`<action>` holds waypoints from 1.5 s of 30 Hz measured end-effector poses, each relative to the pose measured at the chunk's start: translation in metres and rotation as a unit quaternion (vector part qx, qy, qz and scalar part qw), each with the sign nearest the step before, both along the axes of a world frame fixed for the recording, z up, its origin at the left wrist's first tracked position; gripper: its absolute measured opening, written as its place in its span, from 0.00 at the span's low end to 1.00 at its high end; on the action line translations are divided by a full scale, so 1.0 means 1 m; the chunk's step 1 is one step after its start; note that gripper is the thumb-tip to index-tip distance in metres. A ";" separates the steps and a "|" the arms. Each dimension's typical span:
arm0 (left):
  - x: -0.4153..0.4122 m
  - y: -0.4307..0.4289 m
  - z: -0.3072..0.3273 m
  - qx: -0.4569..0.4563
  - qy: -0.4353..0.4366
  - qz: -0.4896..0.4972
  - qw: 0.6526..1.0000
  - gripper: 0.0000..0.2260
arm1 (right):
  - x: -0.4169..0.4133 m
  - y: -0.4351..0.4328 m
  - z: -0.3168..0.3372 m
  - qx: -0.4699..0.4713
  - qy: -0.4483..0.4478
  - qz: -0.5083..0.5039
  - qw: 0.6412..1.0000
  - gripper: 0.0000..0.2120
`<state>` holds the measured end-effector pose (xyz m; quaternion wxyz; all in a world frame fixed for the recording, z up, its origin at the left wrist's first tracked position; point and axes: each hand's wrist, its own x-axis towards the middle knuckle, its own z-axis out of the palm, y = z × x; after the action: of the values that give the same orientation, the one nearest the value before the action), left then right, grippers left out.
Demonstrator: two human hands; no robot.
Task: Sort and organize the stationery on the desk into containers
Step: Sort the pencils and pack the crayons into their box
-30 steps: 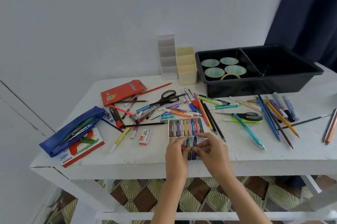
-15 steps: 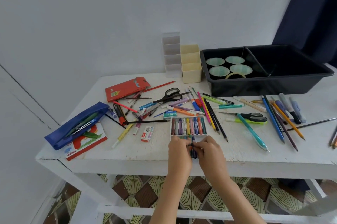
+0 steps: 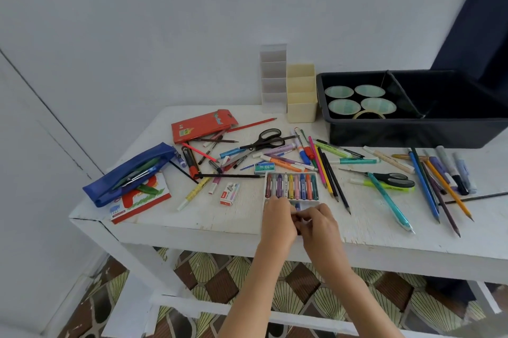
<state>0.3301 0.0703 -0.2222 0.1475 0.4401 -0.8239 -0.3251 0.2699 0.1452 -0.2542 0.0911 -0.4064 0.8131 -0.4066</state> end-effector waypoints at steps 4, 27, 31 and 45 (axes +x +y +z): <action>0.009 -0.006 0.005 0.033 0.047 -0.026 0.998 0.10 | -0.005 -0.002 0.004 0.000 -0.020 -0.005 1.000 0.06; 0.074 -0.192 0.018 -0.191 -0.035 0.000 0.981 0.17 | 0.012 -0.190 0.033 0.070 0.080 0.063 0.992 0.10; 0.077 -0.206 0.011 -0.223 -0.063 -0.071 0.970 0.17 | 0.014 -0.209 0.030 0.105 0.113 0.057 0.986 0.11; 0.079 -0.234 -0.003 -0.235 -0.022 -0.113 0.965 0.10 | 0.020 -0.224 0.038 0.135 0.103 0.096 0.981 0.13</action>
<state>0.4087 -0.1636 -0.2251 0.1911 0.3040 -0.9246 -0.1274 0.2896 -0.0792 -0.2166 0.0994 -0.5062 0.8228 -0.2386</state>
